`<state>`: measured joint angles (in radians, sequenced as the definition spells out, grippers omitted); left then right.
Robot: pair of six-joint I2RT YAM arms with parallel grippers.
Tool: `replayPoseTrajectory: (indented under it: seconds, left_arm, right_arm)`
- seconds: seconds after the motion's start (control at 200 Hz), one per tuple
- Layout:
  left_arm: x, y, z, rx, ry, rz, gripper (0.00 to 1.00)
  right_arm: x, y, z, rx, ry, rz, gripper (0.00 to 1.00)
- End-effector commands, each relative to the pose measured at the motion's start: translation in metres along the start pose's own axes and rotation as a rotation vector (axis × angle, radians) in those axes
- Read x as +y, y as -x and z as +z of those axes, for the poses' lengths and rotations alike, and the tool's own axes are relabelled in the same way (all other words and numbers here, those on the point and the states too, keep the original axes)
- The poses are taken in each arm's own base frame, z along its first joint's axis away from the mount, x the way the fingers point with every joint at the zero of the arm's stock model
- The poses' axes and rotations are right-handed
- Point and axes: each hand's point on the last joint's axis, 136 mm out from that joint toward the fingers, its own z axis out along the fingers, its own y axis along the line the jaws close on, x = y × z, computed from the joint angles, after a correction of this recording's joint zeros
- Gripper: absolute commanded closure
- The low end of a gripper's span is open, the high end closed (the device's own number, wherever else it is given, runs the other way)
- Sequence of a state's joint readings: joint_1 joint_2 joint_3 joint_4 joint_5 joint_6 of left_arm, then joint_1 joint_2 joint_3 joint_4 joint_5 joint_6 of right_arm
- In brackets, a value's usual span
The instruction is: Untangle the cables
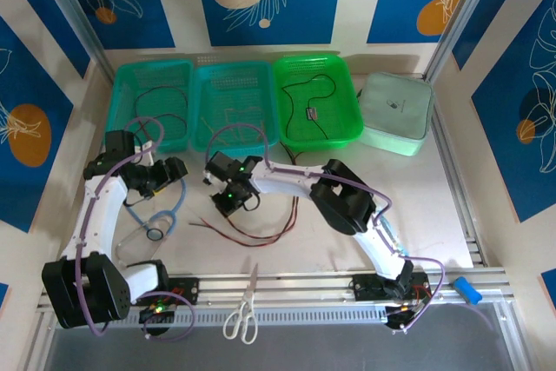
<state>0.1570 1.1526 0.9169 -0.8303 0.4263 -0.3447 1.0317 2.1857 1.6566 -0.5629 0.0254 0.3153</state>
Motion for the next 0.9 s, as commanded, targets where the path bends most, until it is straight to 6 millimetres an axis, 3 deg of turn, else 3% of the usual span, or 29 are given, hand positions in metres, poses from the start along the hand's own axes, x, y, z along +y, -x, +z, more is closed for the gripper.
replayPoseTrajectory:
  seconds: [0.0, 0.19, 0.485, 0.71, 0.895]
  left_arm:
    - [-0.026, 0.012, -0.019, -0.041, -0.097, 0.000, 0.22]
    - [-0.055, 0.026, -0.031, -0.075, -0.229, -0.013, 0.24]
    - [-0.123, 0.047, -0.060, -0.122, -0.433, 0.047, 0.28]
    - [-0.194, 0.045, -0.085, -0.123, -0.639, 0.187, 0.34]
    - [-0.239, 0.039, -0.096, -0.115, -0.799, 0.281, 0.38]
  right_arm:
    - [0.014, 0.030, -0.053, -0.164, 0.058, 0.000, 1.00]
    - [0.016, 0.044, -0.101, -0.322, 0.129, 0.043, 1.00]
    - [0.002, 0.060, -0.186, -0.629, 0.162, 0.085, 1.00]
    - [-0.021, 0.073, -0.261, -0.849, 0.203, 0.110, 1.00]
    - [-0.035, 0.071, -0.308, -0.971, 0.255, 0.138, 1.00]
